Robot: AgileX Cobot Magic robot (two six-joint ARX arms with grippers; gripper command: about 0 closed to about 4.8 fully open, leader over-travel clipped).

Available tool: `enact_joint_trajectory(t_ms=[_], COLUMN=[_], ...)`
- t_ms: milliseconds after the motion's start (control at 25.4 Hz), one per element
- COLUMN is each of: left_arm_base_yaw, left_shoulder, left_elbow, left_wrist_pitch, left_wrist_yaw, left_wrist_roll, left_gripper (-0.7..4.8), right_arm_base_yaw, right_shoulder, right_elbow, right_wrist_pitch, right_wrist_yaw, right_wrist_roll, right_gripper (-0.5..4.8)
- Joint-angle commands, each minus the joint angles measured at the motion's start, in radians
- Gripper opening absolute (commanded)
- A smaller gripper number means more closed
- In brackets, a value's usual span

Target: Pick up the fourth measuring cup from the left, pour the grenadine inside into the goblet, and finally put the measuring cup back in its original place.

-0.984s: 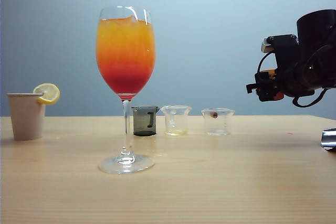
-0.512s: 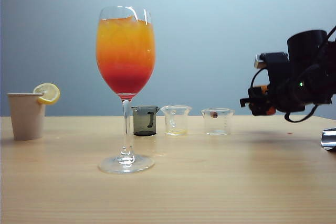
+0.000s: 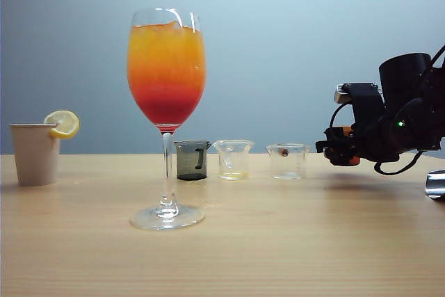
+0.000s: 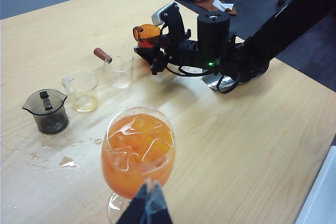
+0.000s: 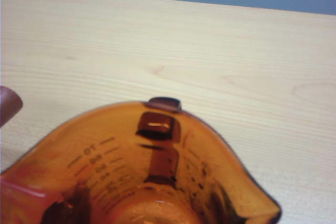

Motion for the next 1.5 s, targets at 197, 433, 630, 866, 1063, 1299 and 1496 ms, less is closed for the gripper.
enact_joint_trajectory(t_ms=[197,433,630,866,1063,1299,1496], left_arm_base_yaw=[0.000,0.000,0.000,0.000,0.000,0.000,0.000], left_shoulder=[0.000,0.000,0.000,0.000,0.000,0.000,0.000], left_elbow=[0.006,0.006,0.006,0.006,0.006,0.006,0.006], left_wrist_pitch=[0.014,0.014,0.014,0.014,0.013,0.013,0.013], left_wrist_yaw=[0.002,0.002,0.002,0.002,0.001,0.001,0.002], left_wrist_roll=[-0.003,-0.004,-0.003,-0.004,-0.003,-0.003,-0.003], left_gripper=[-0.06,-0.06,-0.06,-0.06,-0.06,-0.06,-0.06], right_arm_base_yaw=[0.001,0.000,0.000,0.001,0.002,0.002,0.001], right_shoulder=[0.030,0.044,0.044,0.044,0.033,-0.034,-0.096], right_elbow=[0.036,0.043,0.043,0.043,0.043,0.042,0.038], right_wrist_pitch=[0.027,0.018,-0.030,-0.049,-0.063,-0.221,-0.334], right_wrist_yaw=[-0.029,-0.027,-0.027,-0.027,-0.028,-0.028,-0.028], right_wrist_roll=[0.007,0.008,0.008,0.008,0.008,0.008,0.008], right_gripper=[0.00,0.01,1.22,2.99,3.39,3.39,3.38])
